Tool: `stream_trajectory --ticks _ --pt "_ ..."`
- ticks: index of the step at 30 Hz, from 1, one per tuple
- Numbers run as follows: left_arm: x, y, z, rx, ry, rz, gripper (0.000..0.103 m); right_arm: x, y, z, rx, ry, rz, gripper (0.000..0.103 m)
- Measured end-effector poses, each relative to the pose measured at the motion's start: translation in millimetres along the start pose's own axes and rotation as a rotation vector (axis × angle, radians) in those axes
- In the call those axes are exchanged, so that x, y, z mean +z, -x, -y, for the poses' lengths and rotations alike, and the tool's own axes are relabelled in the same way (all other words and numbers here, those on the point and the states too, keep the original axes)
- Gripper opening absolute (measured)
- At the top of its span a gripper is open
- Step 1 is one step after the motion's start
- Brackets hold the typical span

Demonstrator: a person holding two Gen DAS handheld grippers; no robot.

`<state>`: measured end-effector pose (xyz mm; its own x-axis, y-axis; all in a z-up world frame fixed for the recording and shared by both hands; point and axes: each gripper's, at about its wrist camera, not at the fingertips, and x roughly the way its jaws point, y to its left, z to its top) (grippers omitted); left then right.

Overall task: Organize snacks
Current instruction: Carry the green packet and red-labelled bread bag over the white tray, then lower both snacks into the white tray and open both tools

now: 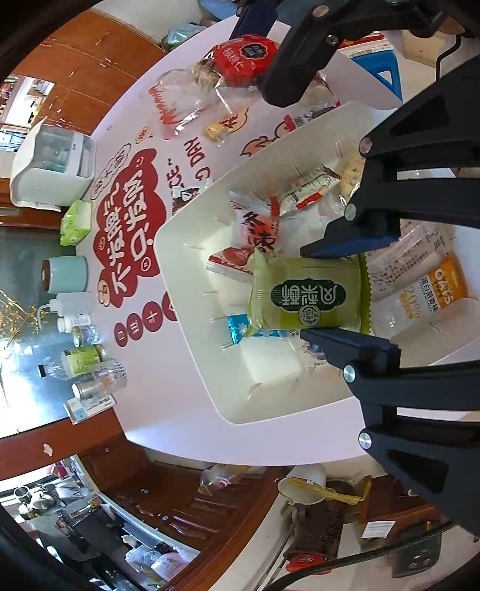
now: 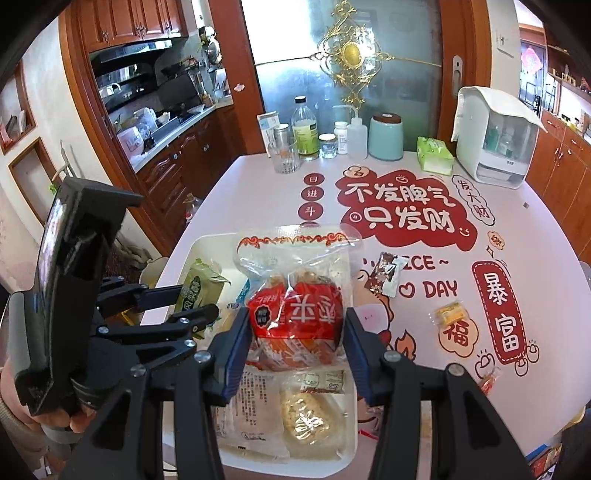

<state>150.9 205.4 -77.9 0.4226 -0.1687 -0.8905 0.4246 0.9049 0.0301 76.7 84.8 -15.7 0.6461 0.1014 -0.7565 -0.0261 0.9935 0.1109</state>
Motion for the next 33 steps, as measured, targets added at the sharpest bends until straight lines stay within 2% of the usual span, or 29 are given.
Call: stream_trajectory --ticks 8,15,17,19,23,33 --pt "-1.4 -11.4 2.5 -0.005 -0.001 -0.028 0.035 -2.1 -7.4 -2.7 -0.002 0.01 -0.039 0.05" --pt "-3.7 -13.6 -0.5 0.027 0.017 -0.038 0.036 -4.3 -11.6 -7.0 0.001 0.029 -0.072 0.053" --pt "-3.9 -13.5 -2.3 0.032 0.033 -0.037 0.046 -4.9 -11.9 -8.3 -0.006 0.035 -0.077 0.055" --pt "-4.9 -11.4 -3.7 0.046 0.046 -0.026 0.076 -5.2 -11.7 -8.5 -0.004 0.037 -0.078 0.058" --pt "-6.8 -6.2 -3.0 0.07 0.037 0.001 0.078 -6.0 -8.7 -8.8 -0.008 0.04 -0.066 0.061" --pt "-9.3 -6.0 -1.4 0.072 0.042 -0.007 0.078 -7.8 -6.7 -6.4 -0.011 0.03 -0.06 0.061"
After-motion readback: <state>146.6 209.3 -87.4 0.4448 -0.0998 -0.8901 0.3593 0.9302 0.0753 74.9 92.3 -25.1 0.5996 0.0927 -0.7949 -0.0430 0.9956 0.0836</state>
